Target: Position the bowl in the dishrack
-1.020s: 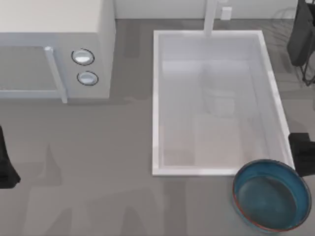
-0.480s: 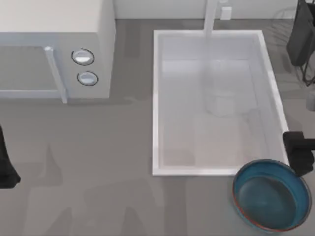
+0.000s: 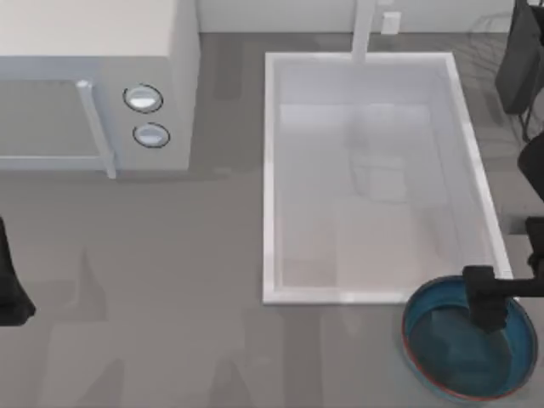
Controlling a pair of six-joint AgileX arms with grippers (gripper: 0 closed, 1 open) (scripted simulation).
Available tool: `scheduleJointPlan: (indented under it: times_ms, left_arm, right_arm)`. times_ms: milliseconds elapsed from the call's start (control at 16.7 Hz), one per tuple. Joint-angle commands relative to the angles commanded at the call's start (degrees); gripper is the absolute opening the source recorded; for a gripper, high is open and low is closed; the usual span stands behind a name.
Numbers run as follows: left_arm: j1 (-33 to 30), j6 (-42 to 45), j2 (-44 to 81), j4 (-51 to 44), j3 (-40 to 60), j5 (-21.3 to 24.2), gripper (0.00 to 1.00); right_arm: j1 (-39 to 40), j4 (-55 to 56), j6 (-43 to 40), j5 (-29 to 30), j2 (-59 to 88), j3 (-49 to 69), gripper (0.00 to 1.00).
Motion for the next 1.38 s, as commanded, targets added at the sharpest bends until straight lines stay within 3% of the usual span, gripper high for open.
scheduleJointPlan:
  times_ms: [420,1200,1380]
  left_arm:
    - [0.0,0.0,0.0,0.0,0.0,0.0,1.00]
    - [0.0,0.0,0.0,0.0,0.0,0.0,1.00]
    - [0.0,0.0,0.0,0.0,0.0,0.0,1.00]
  right_arm:
    - [0.1,5.5,0.1,0.0,2.0,-4.1,1.00]
    - [0.1,5.5,0.1,0.0,2.0,-4.1,0.02]
    - [0.1,5.5,0.1,0.0,2.0,-4.1,0.00]
